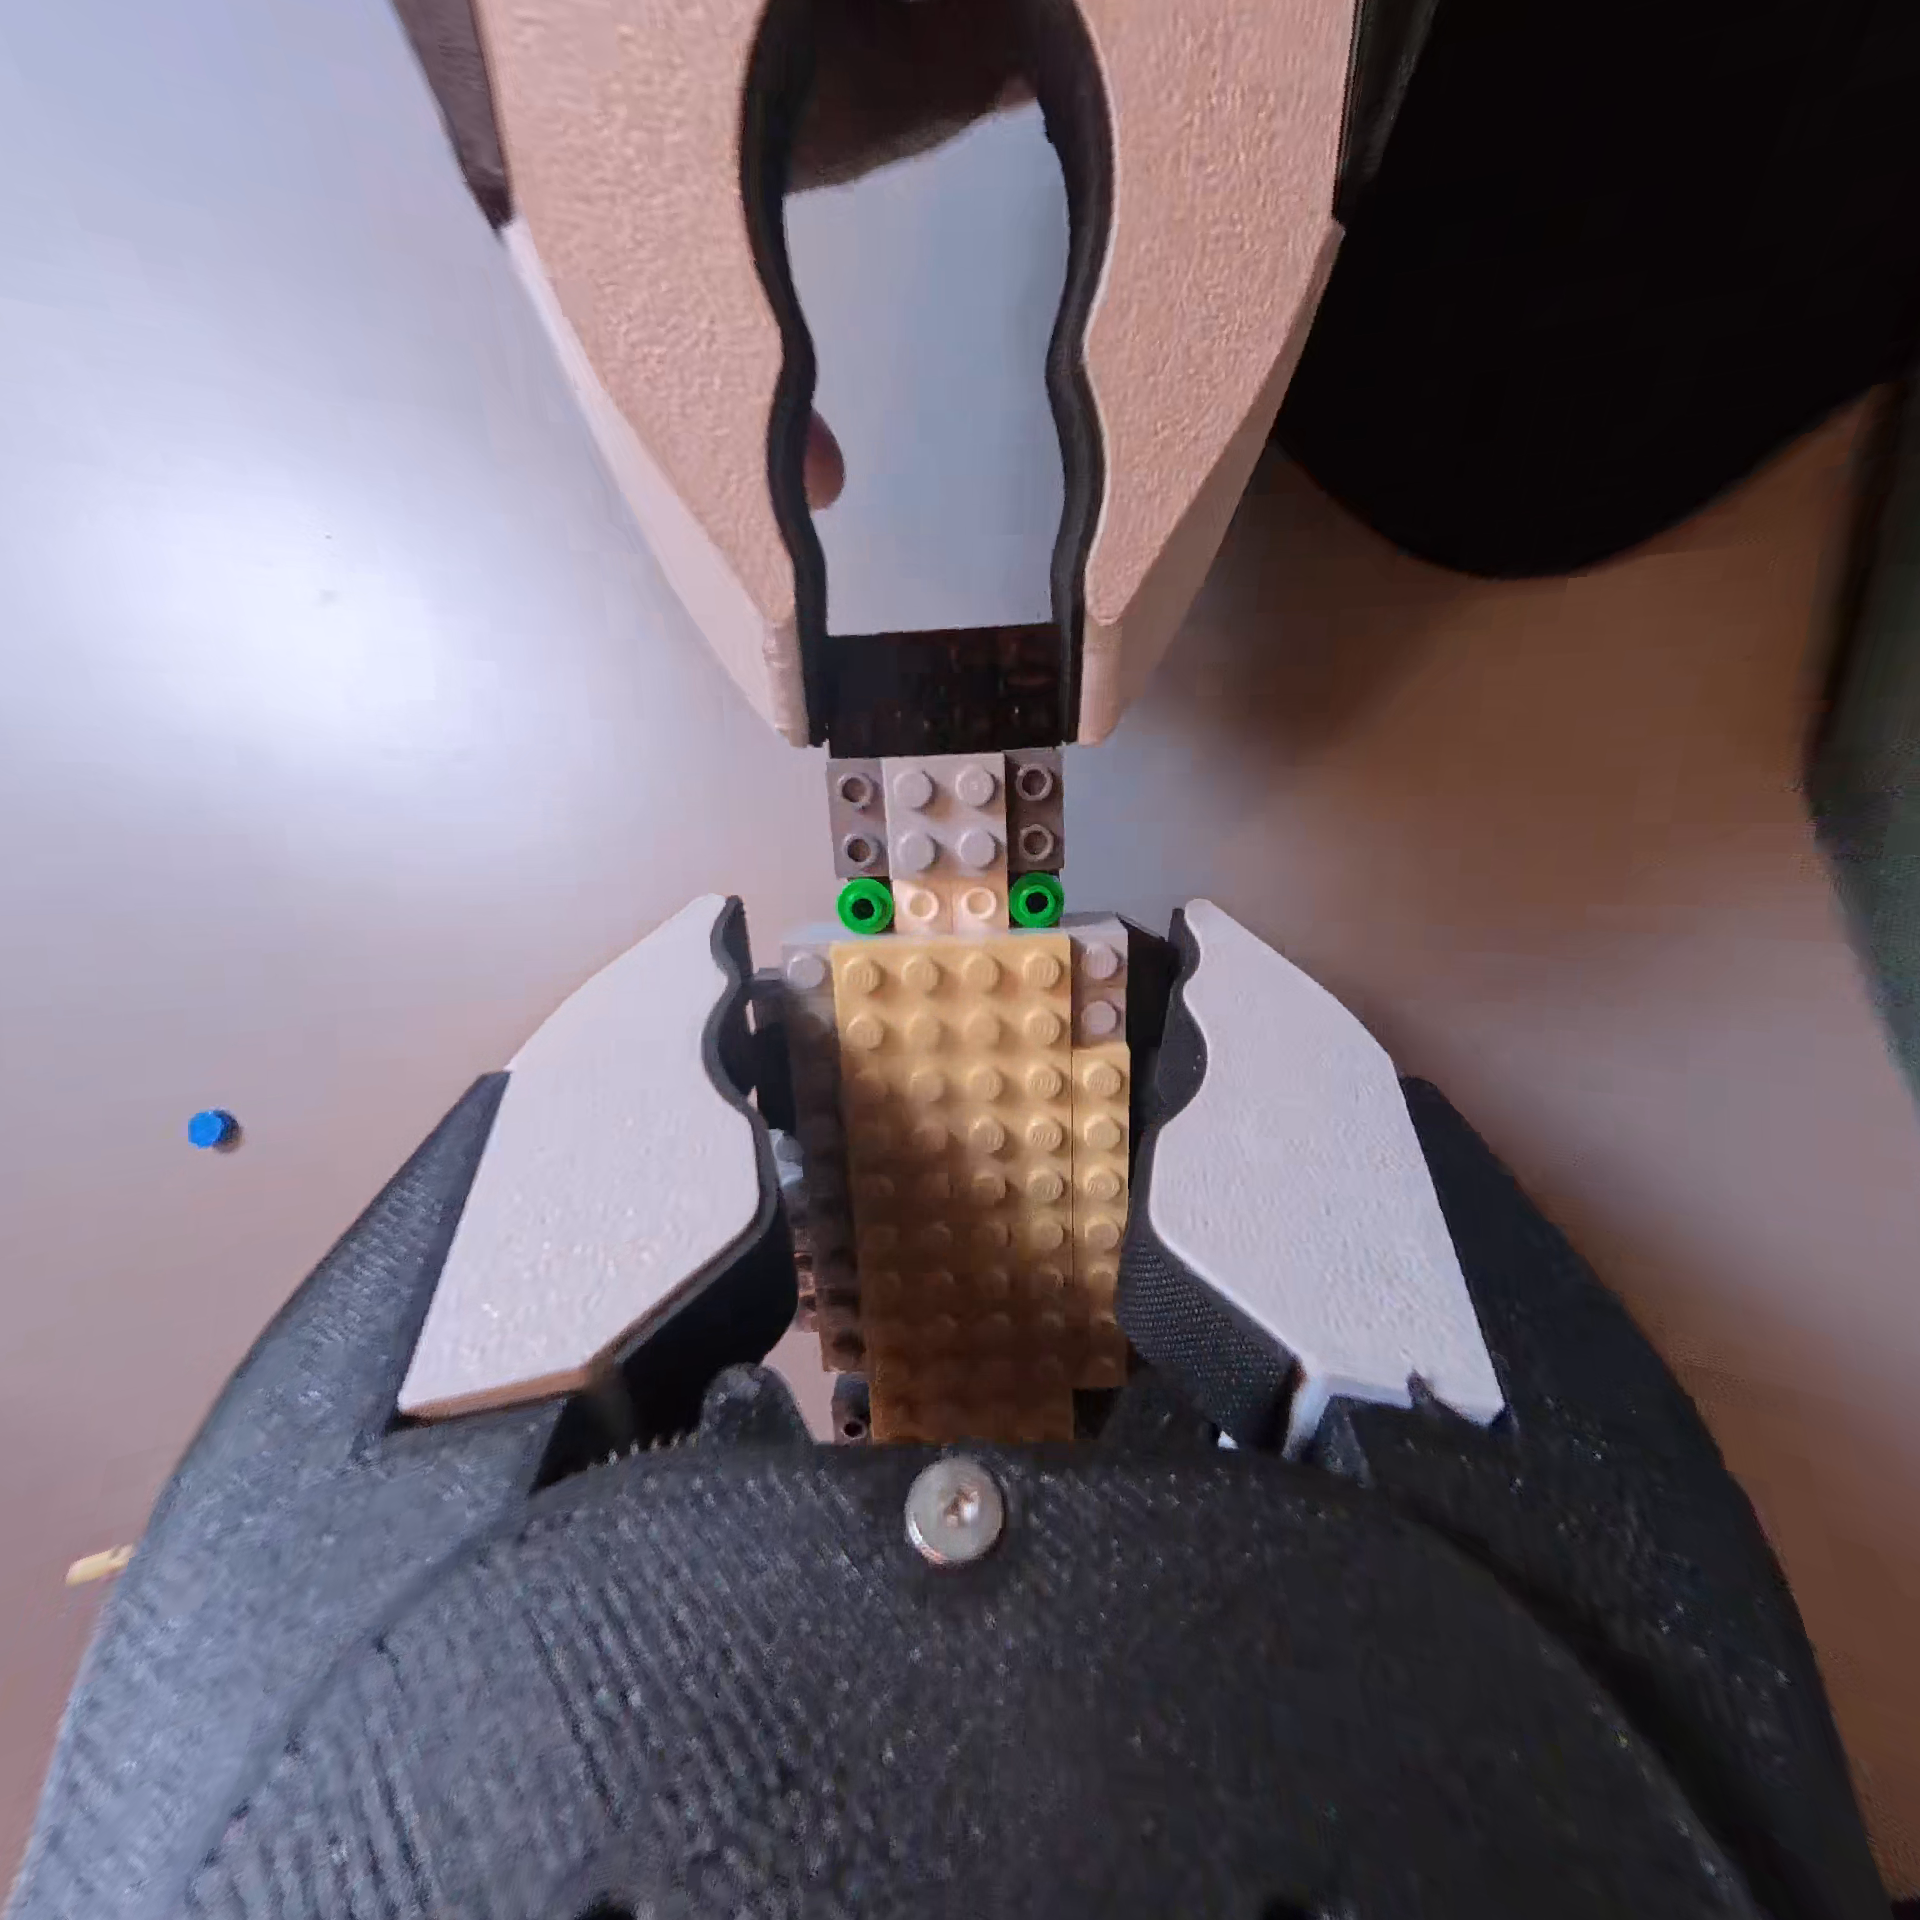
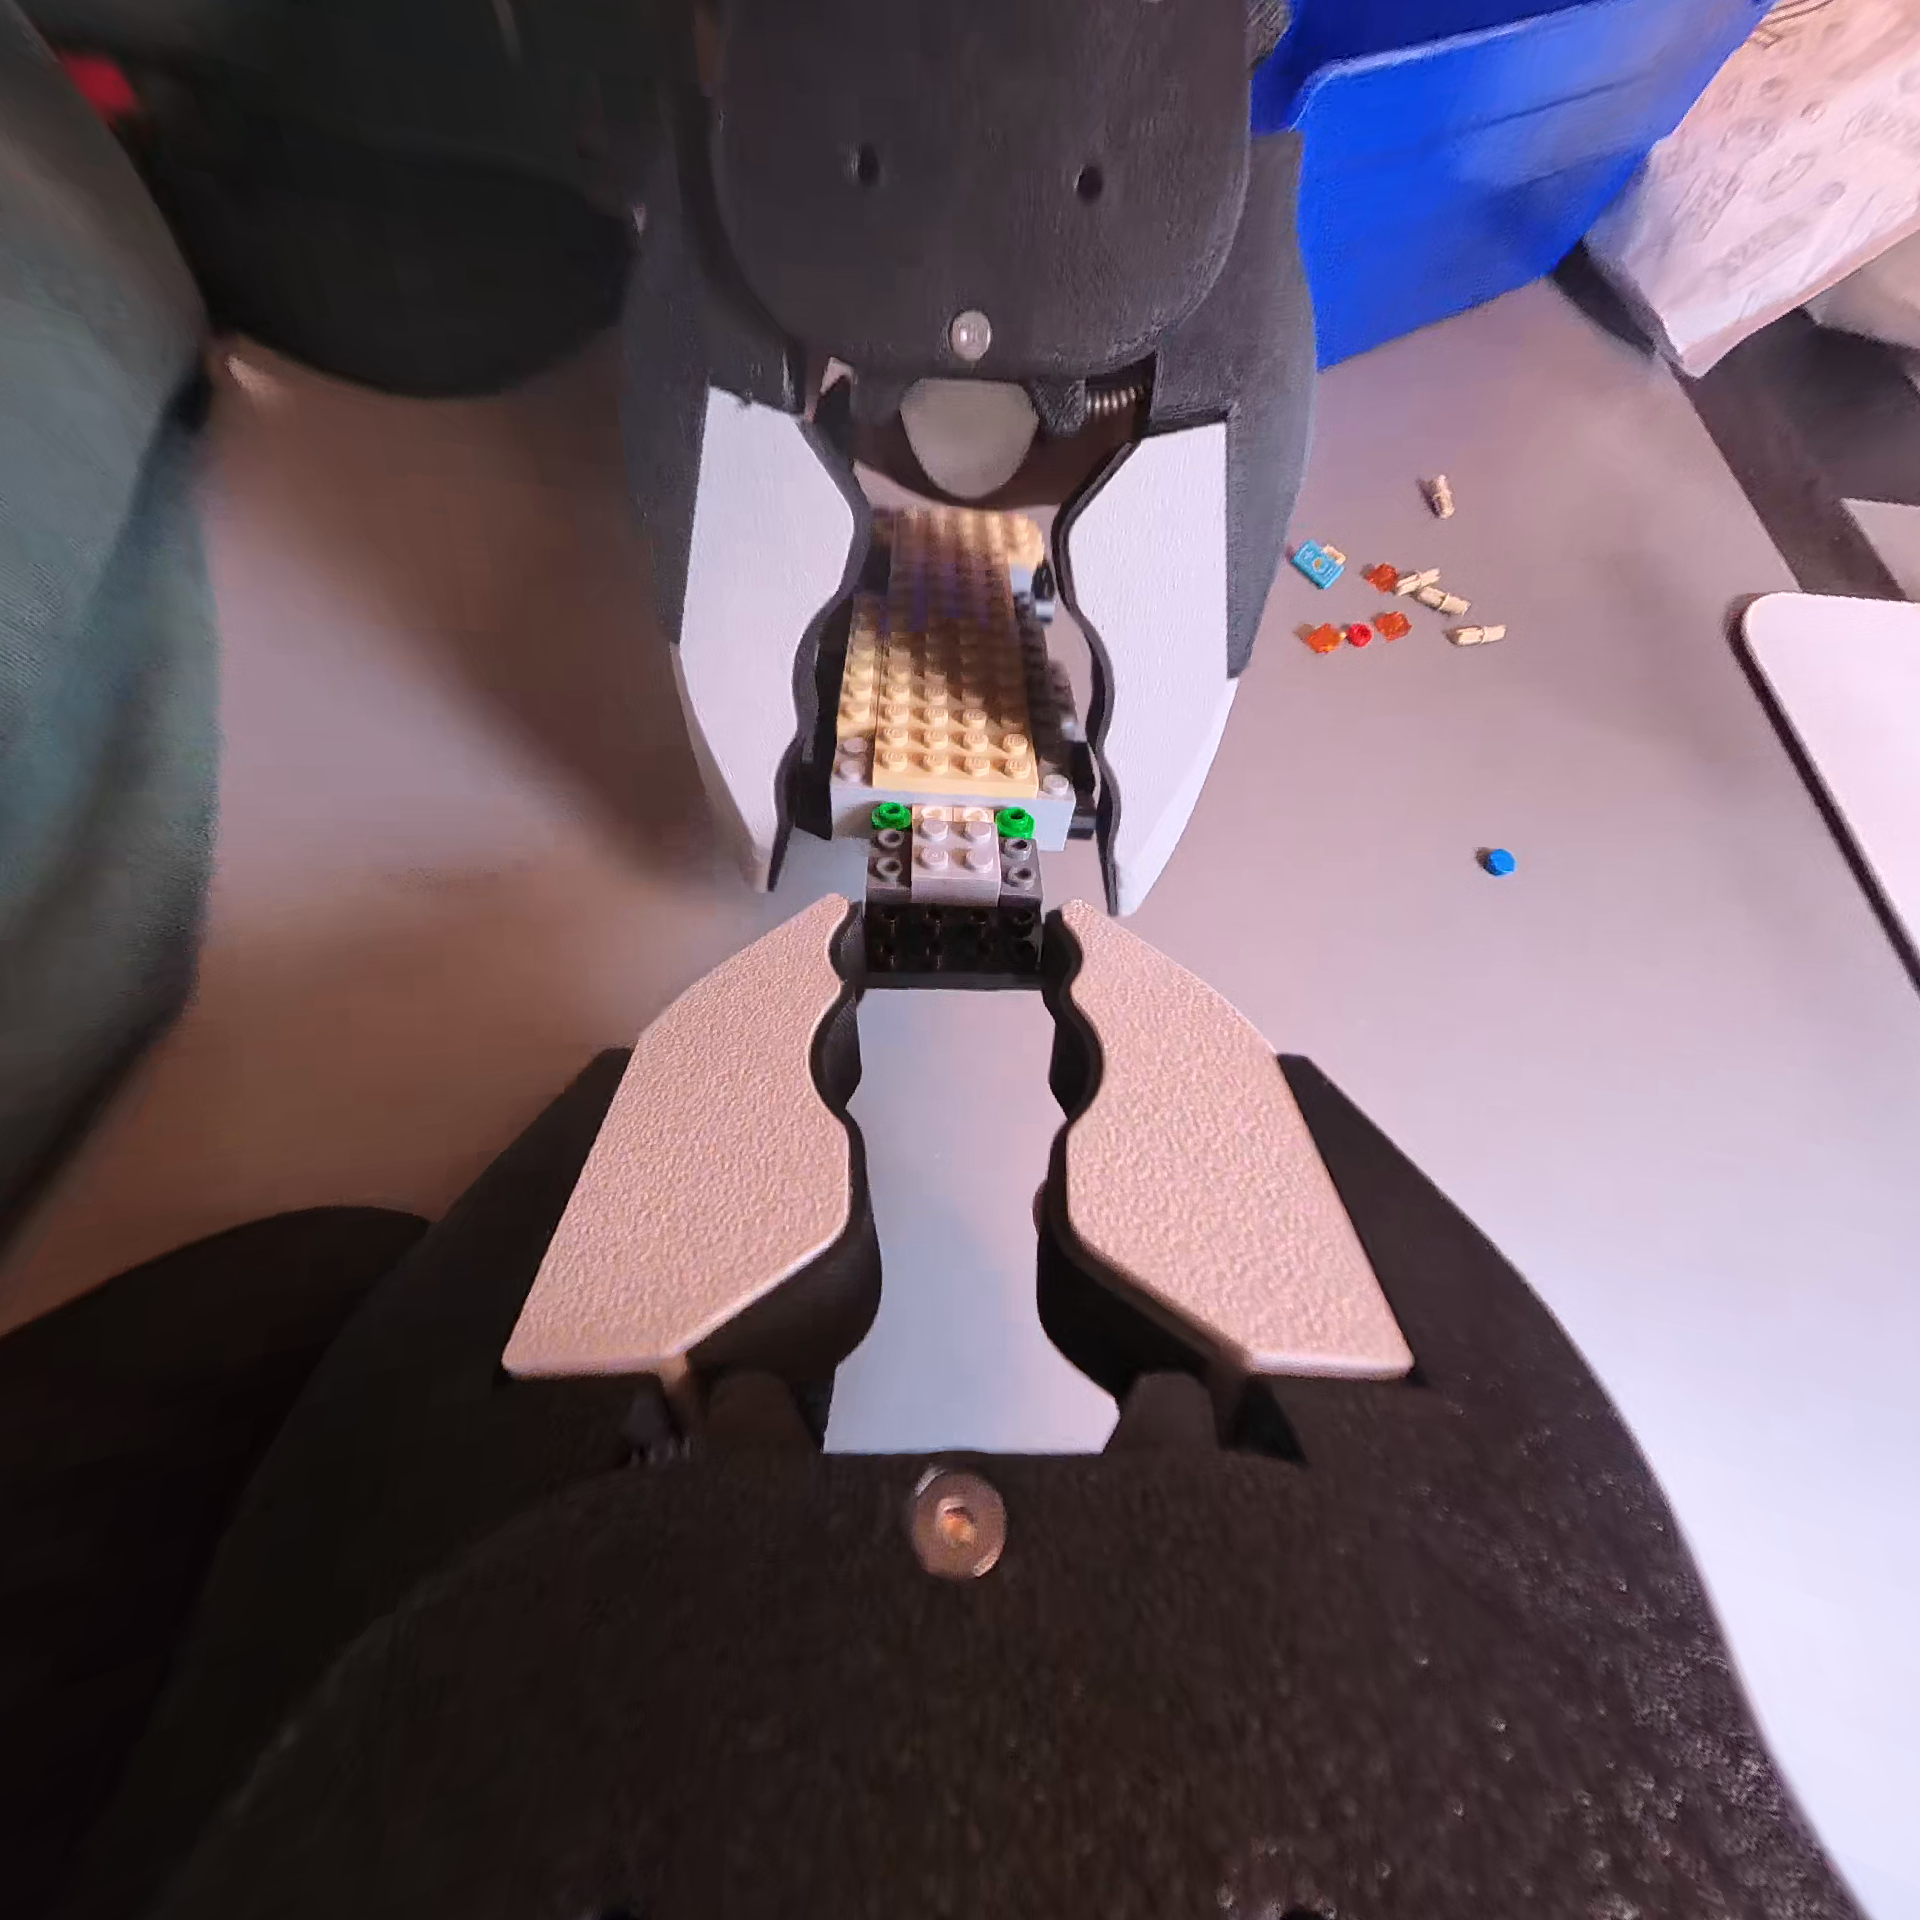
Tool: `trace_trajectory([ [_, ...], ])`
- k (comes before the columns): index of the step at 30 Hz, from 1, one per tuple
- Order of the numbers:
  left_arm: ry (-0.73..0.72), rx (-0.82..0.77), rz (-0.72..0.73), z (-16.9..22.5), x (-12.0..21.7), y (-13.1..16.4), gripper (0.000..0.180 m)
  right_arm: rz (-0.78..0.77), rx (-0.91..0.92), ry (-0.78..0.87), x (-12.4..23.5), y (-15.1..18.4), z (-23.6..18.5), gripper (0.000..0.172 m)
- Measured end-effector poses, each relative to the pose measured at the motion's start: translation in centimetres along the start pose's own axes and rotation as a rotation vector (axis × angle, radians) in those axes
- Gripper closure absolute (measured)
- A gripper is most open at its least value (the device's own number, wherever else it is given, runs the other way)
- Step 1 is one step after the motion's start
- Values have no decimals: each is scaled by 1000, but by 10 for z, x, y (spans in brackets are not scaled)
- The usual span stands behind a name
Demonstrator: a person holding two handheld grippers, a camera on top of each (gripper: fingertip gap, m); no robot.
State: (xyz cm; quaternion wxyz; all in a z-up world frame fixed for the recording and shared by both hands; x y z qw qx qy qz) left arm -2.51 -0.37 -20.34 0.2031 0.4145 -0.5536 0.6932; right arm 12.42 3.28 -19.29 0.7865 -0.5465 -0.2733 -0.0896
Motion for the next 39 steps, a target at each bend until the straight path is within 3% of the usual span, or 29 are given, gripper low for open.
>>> trace_trajectory([
  [6,264,216,162,-8,10,0,104,211,-164,-92,10,1,10,139],
  [8,357,303,212,-16,13,0,103,309,-151,-96,15,-1,11,148],
  [9,400,322,228,-18,14,1,103,299,-113,-74,17,-2,10,154],
  [11,471,364,259,-22,15,3,104,242,-18,-23,18,-6,8,131],
  [13,571,413,296,-24,16,3,104,218,99,36,19,-10,3,127],
  [16,681,452,314,-26,15,3,104,161,246,127,17,-16,-1,132],
  [18,749,468,318,-26,13,2,104,151,307,171,17,-20,-1,145],
  [22,799,491,334,-25,11,3,104,131,292,127,20,-24,1,153],
  [26,675,468,369,-26,21,1,111,100,193,96,20,-24,6,155],
  [30,265,263,388,-15,49,-11,136,95,13,64,21,-22,13,157],
  [33,-18,27,285,1,55,-18,150,101,-64,37,20,-25,15,158],
  [36,-68,-33,245,8,53,-22,160,108,-72,11,19,-29,11,158],
  [39,18,-14,251,10,52,-20,161,101,-9,-37,20,-32,5,159],
])
Point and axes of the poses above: each gripper's, where its closed fingertips meet, x back along the fingers, y out of its underside, z = x × y across the jaws, the point moved 10 cm from there along x, back along the fingers, and after that the axes turned 10 degrees about x, right-handed, at the moved point
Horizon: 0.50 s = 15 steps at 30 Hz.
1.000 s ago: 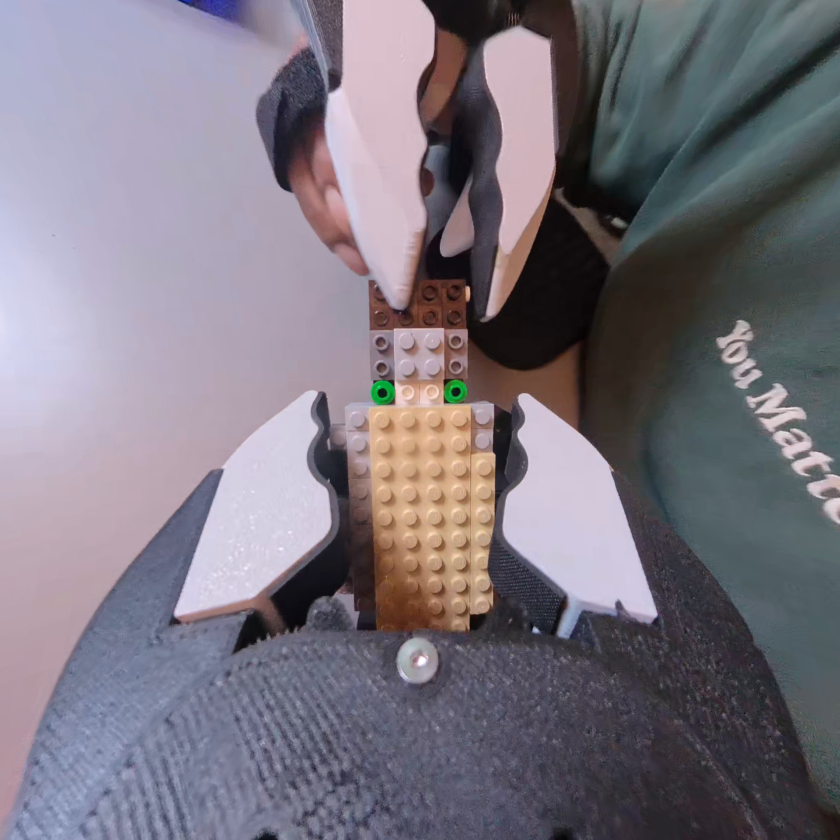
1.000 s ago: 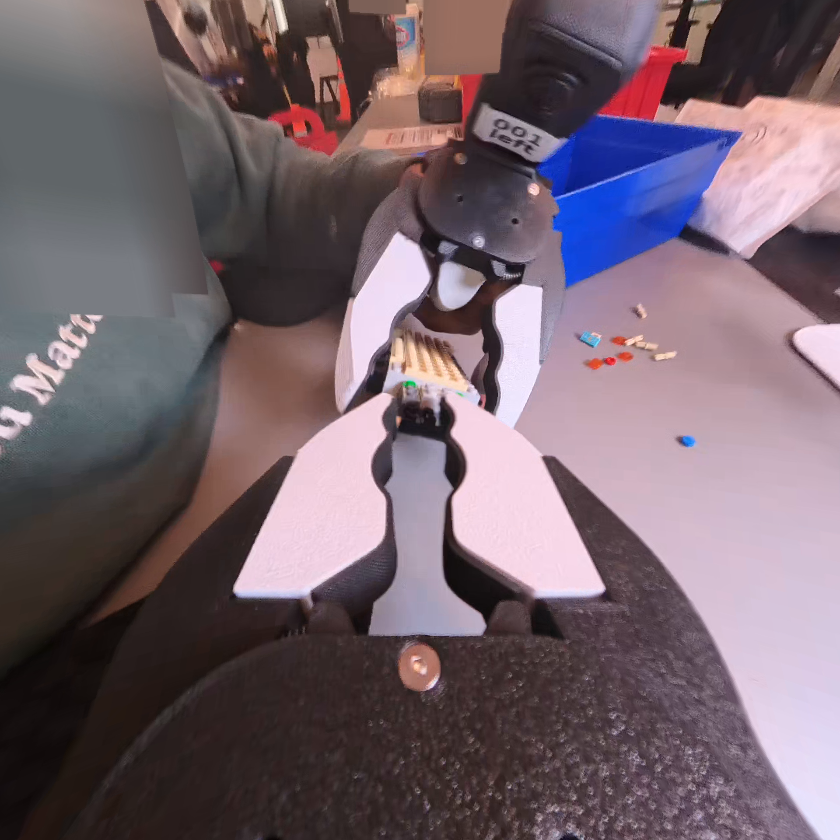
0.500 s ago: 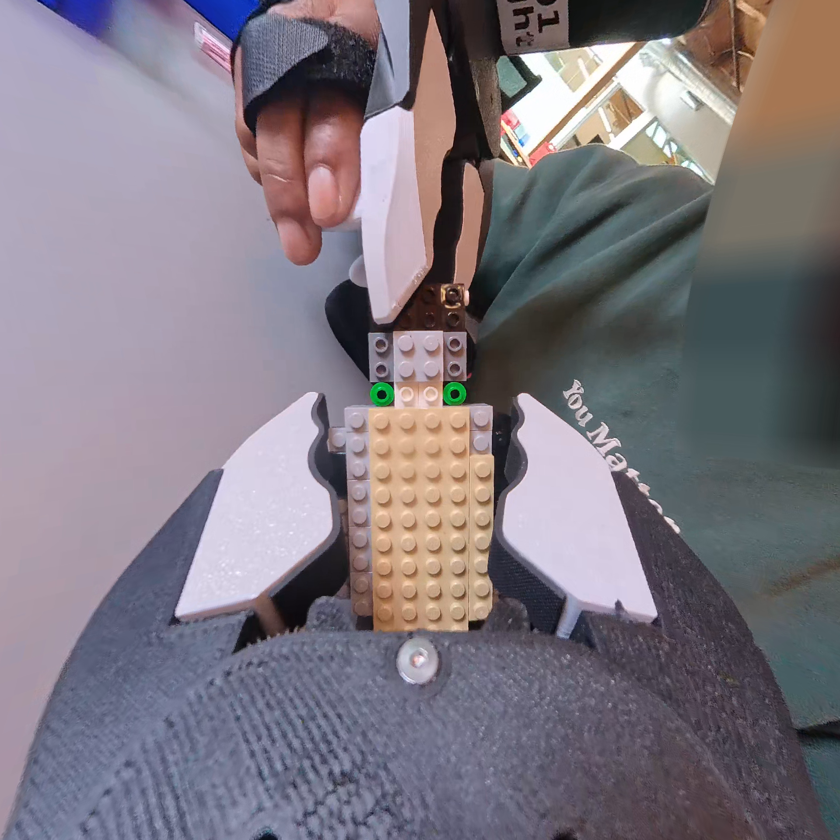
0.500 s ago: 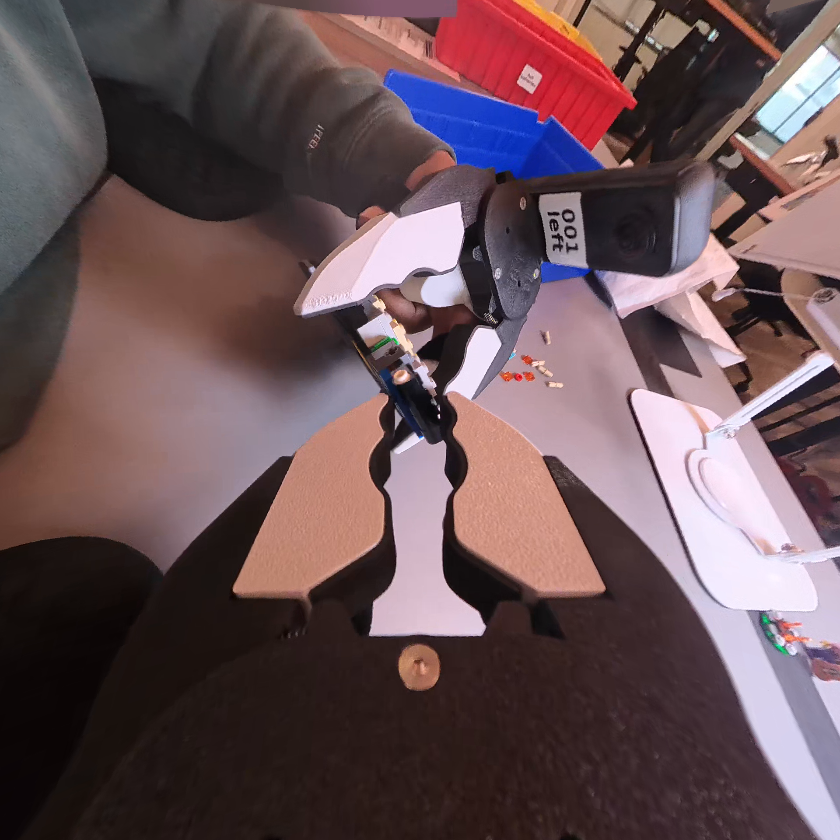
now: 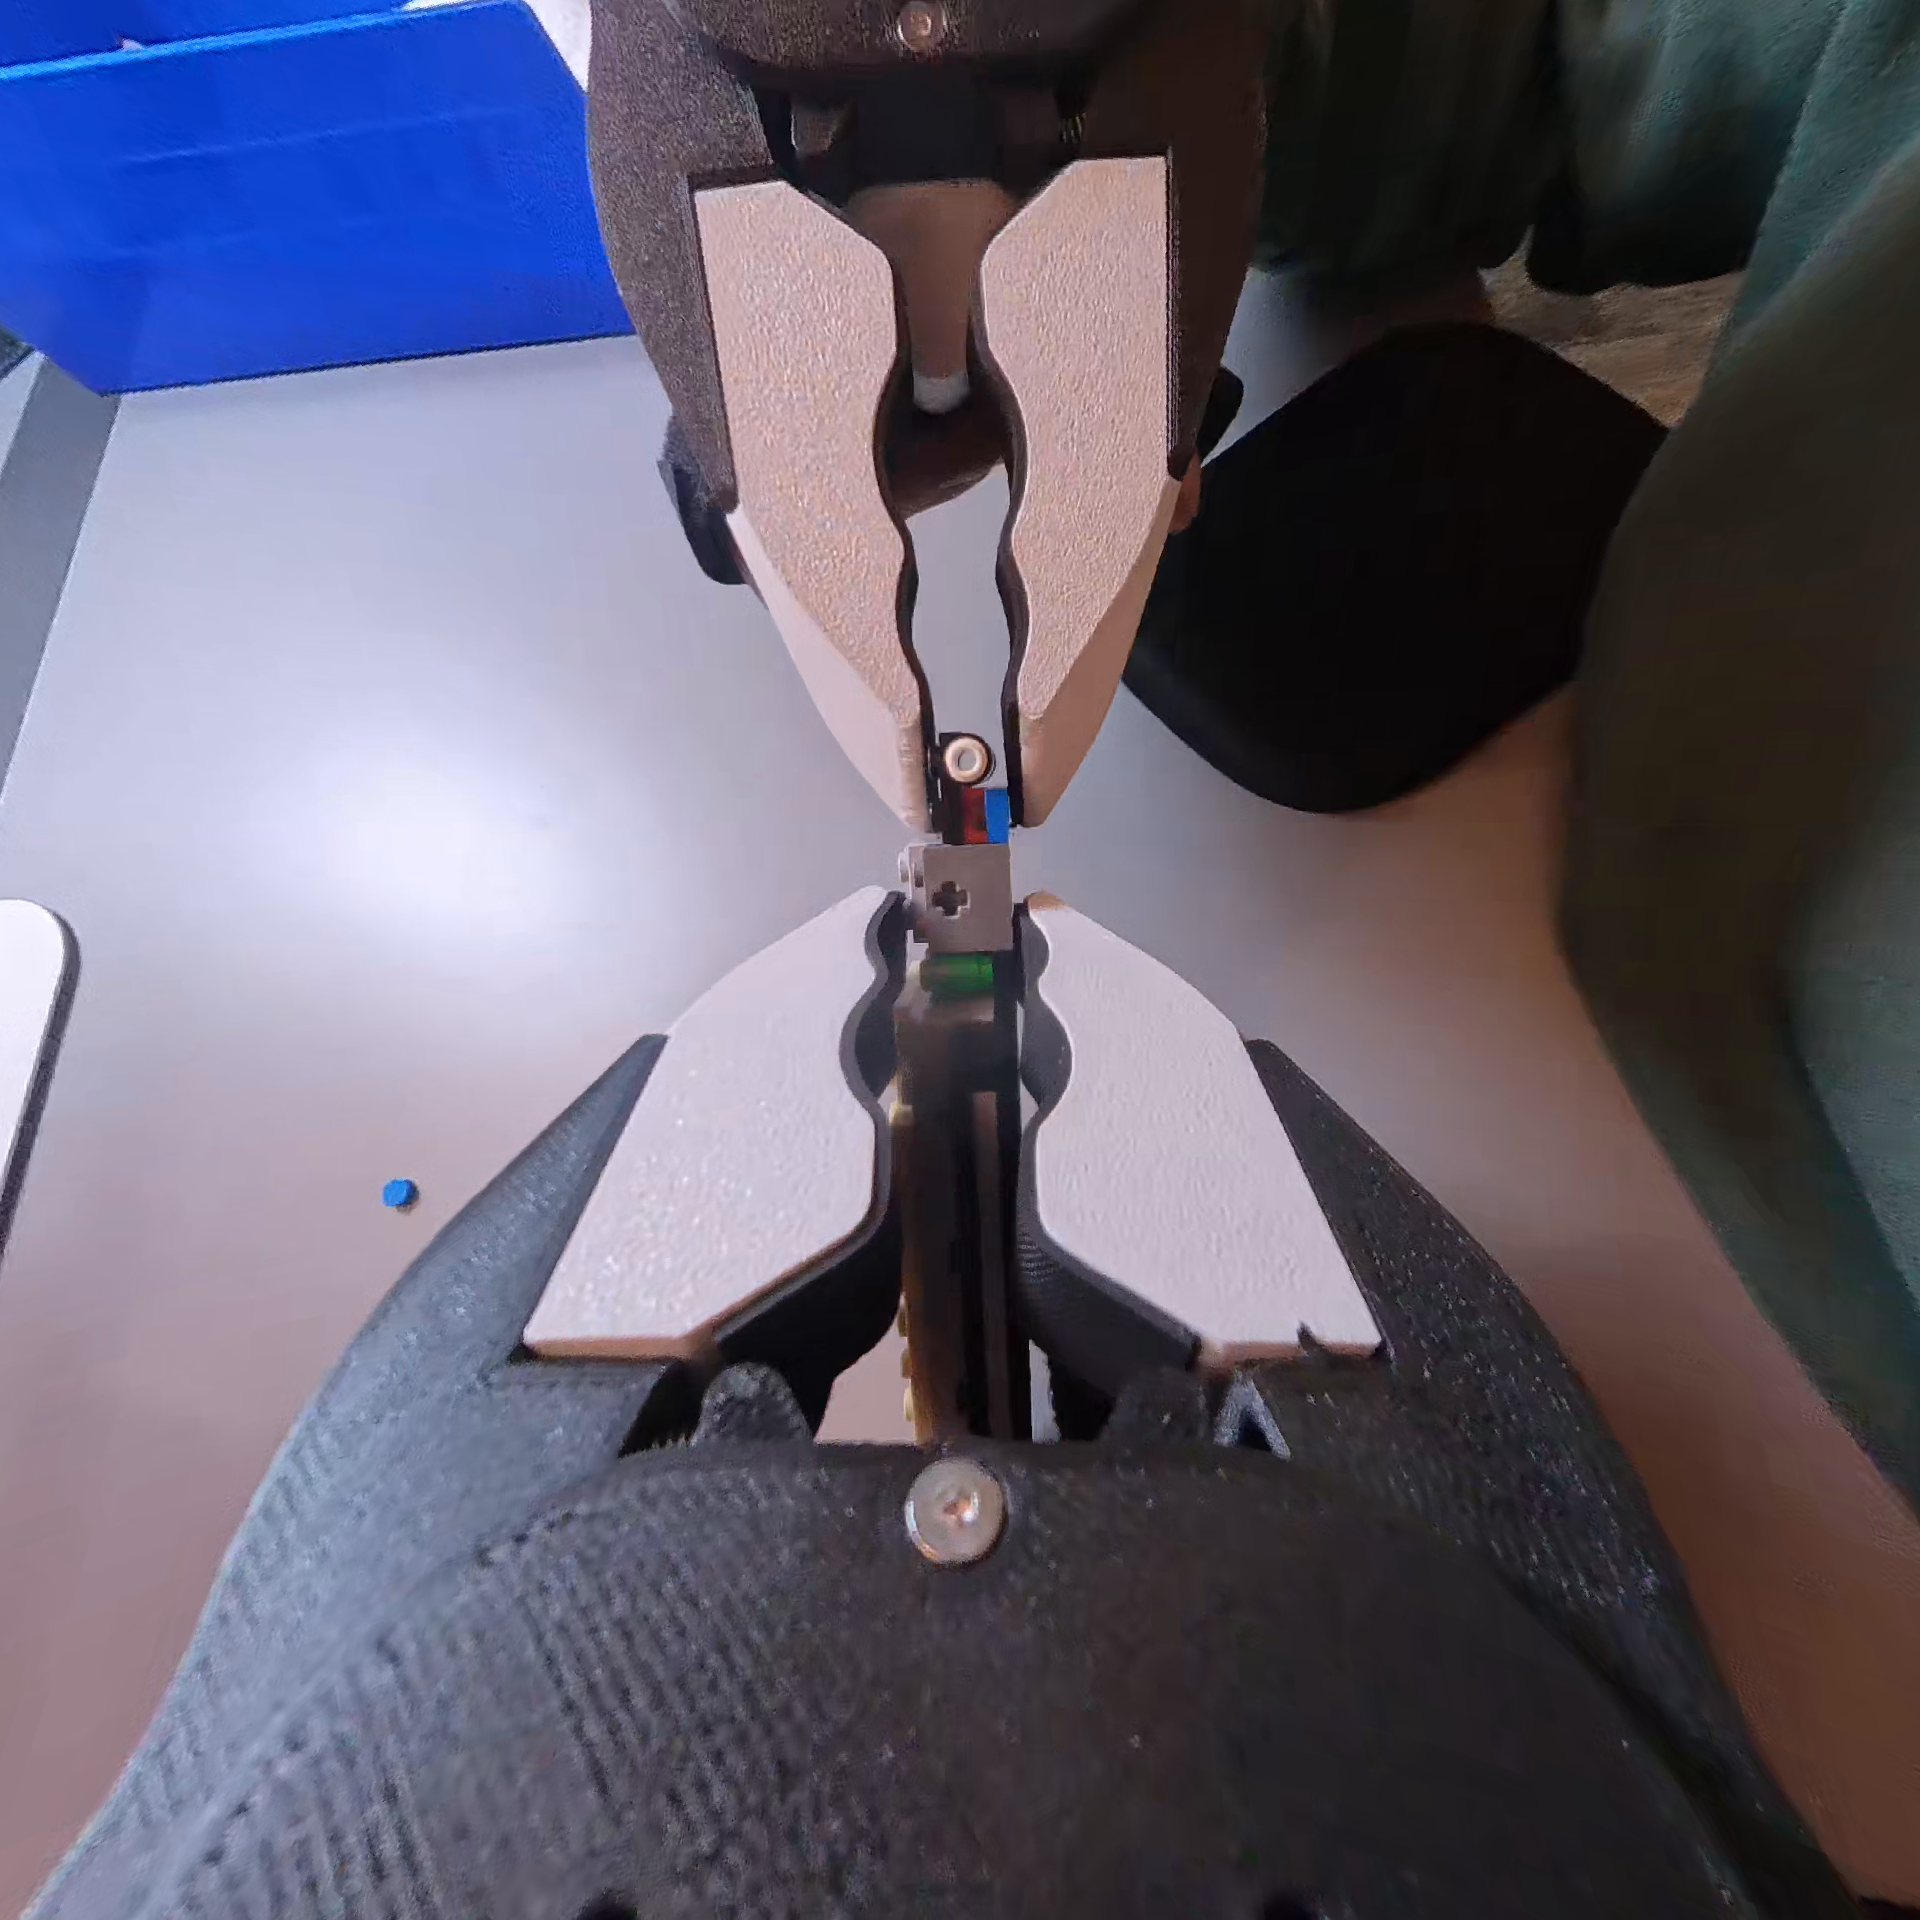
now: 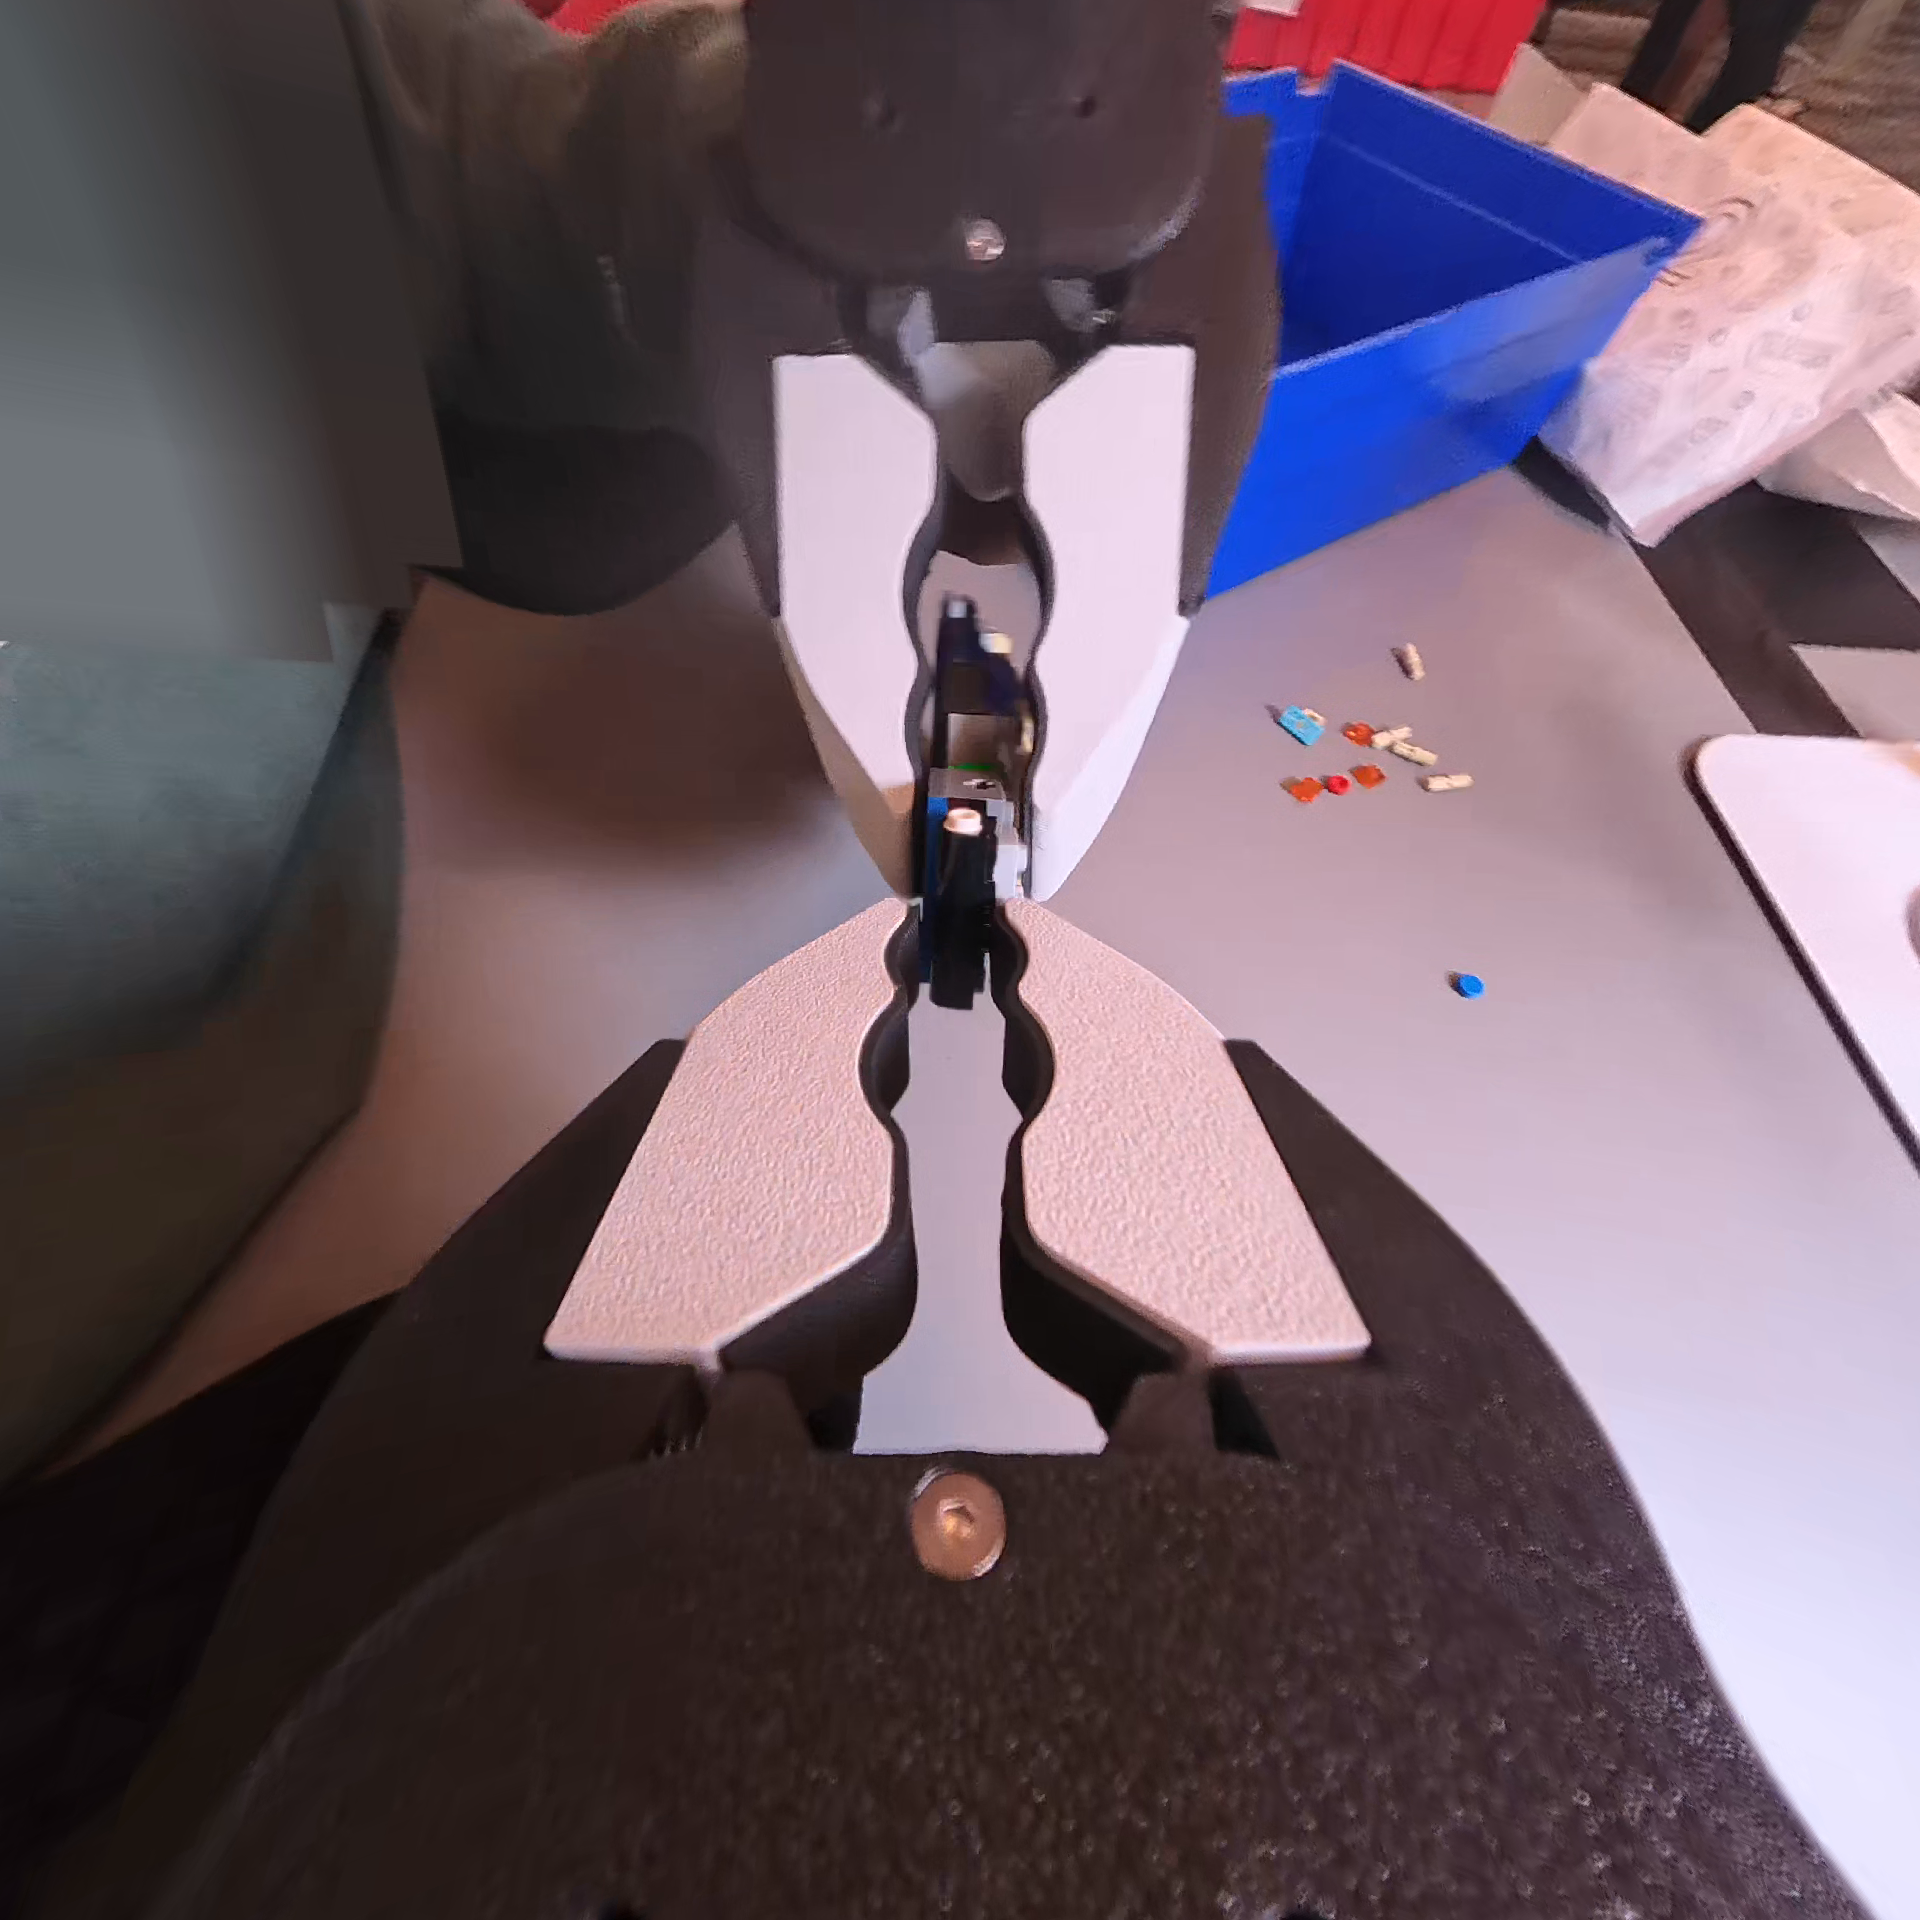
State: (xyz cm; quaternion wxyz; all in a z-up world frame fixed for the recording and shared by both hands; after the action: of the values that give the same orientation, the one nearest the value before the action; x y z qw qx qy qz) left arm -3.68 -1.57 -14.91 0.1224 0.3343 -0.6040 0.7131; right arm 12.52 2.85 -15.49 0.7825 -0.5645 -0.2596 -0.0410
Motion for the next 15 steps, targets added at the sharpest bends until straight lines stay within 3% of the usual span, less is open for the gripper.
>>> trace_trajectory([
  [9,1,-76,2,7,0,4,161,126,29,-51,5,2,-2,163],
  [15,-48,-150,1,10,-2,6,161,265,-228,-151,2,19,7,164],
])
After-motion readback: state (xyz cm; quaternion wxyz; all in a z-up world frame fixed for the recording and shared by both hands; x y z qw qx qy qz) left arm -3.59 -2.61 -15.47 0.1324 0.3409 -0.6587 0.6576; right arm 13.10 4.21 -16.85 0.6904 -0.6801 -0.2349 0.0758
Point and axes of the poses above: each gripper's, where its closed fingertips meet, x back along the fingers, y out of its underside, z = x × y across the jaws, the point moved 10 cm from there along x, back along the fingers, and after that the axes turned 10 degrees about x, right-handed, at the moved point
